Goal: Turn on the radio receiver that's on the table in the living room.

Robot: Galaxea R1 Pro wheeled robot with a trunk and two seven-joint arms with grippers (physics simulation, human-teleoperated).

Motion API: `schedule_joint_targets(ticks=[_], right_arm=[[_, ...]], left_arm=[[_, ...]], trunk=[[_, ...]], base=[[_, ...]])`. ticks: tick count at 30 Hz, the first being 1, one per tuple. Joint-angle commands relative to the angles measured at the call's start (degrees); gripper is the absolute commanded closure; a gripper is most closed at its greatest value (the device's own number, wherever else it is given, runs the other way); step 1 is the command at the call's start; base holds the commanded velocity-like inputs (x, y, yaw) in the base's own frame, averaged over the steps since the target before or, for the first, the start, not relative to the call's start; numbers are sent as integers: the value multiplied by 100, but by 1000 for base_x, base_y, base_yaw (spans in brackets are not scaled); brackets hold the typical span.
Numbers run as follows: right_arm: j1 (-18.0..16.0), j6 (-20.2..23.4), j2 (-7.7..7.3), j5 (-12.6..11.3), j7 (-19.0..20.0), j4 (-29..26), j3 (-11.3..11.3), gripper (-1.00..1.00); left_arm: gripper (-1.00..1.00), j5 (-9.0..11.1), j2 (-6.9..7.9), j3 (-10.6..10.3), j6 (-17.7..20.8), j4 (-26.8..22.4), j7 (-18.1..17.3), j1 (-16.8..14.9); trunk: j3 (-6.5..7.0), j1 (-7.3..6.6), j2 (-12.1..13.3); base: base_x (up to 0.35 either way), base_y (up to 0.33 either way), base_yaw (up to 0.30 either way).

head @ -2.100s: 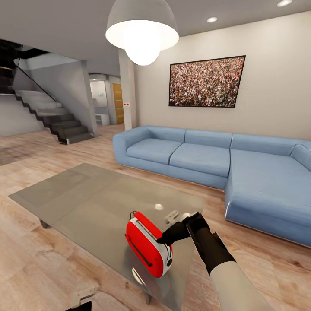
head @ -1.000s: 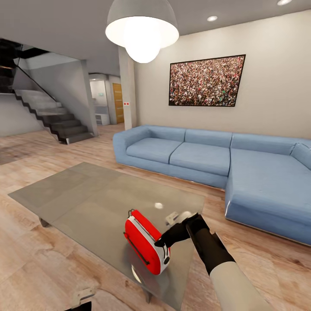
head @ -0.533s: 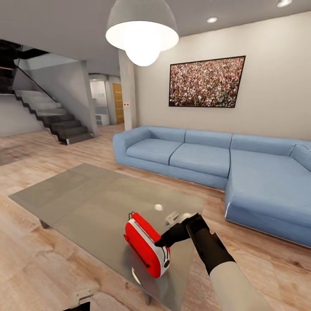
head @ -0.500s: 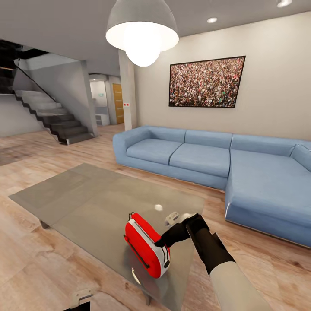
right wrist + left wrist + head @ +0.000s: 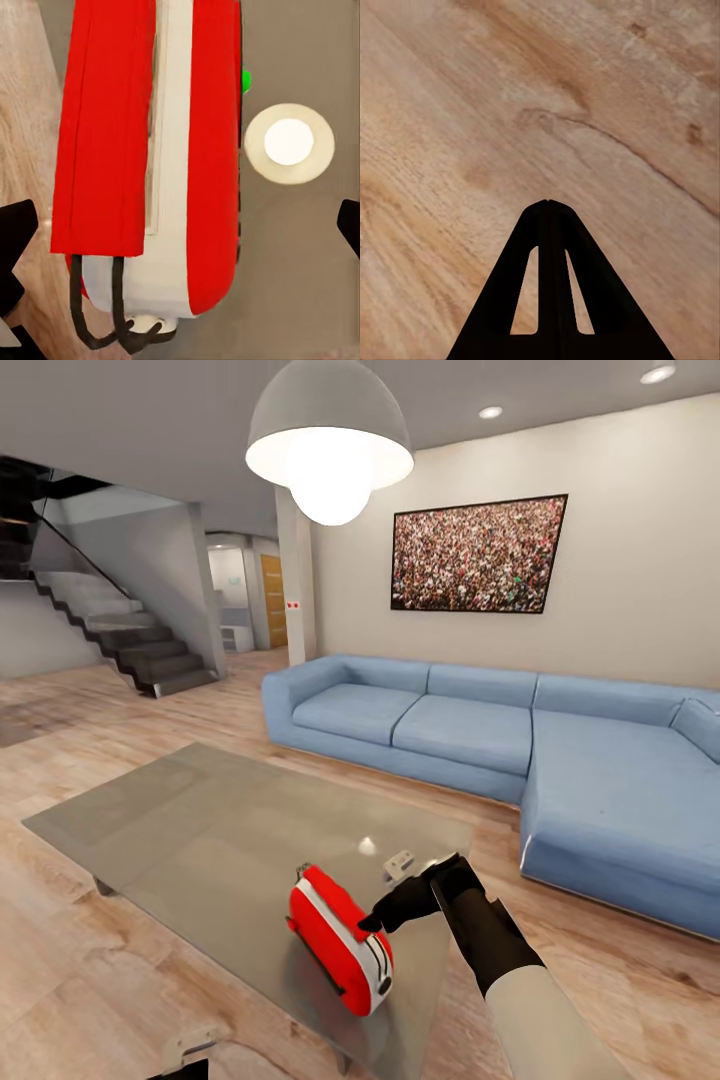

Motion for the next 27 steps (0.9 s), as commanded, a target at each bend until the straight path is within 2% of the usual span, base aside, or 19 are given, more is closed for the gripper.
schedule_joint_targets(ticks=[1,21,27], right_arm=[[0,1,1,1,-3,0,-1,-100],[0,1,-2,8,-23,0,-10,-100],[0,1,-41,10,-161,-6,-10,-100]], left_arm=[[100,0,0,0,9,0,0,0],[100,0,0,0,18,0,-26,0],[100,0,0,0,17,0,-22,0]], trunk=[[18,-23,42],[377,-462,844],[485,-594,1084]], base=[[0,0,0],[0,0,0],[-81,-66,0]])
